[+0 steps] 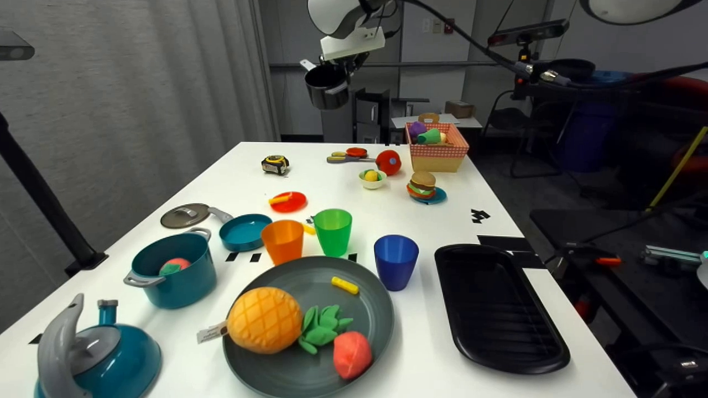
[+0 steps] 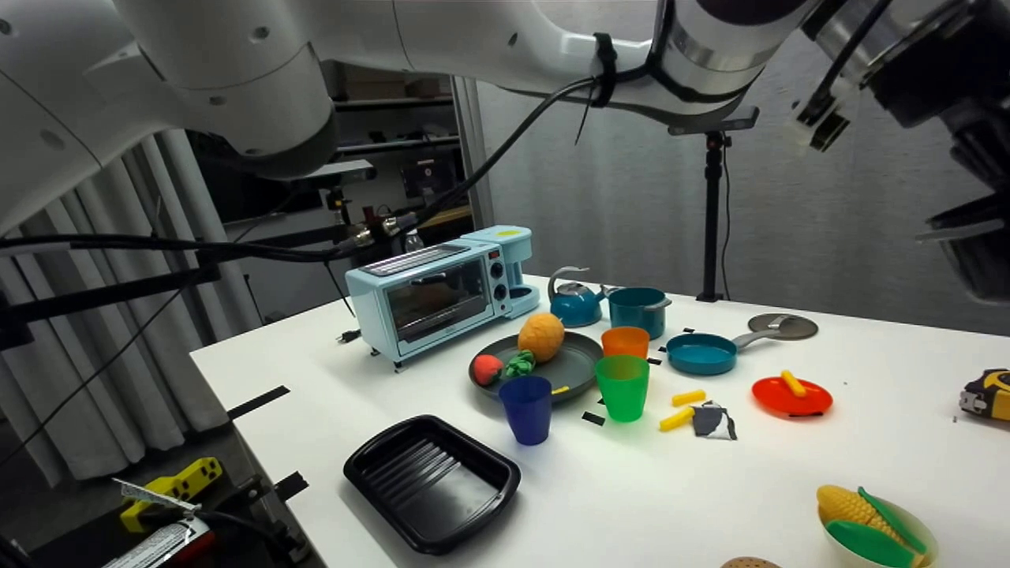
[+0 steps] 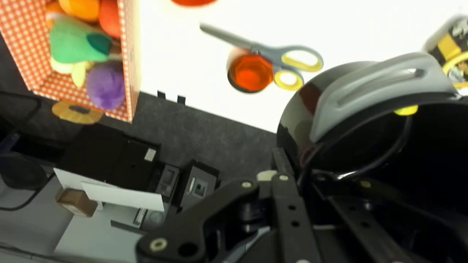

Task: Pour the potato fries from the pot on the counter

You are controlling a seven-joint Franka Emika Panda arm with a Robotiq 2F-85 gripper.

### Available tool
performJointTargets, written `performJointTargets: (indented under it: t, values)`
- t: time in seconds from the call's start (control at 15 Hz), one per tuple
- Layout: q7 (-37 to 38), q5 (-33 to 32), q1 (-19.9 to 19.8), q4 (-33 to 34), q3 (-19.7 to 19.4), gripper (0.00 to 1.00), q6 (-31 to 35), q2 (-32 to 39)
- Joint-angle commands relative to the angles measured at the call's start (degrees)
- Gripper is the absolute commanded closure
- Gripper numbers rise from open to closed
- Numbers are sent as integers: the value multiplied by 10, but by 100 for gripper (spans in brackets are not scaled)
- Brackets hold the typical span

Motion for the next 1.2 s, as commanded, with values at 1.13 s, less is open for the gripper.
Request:
performJointTargets:
  t: [1.13]
  values:
    - [56, -198, -68, -46, 349, 99, -140, -60]
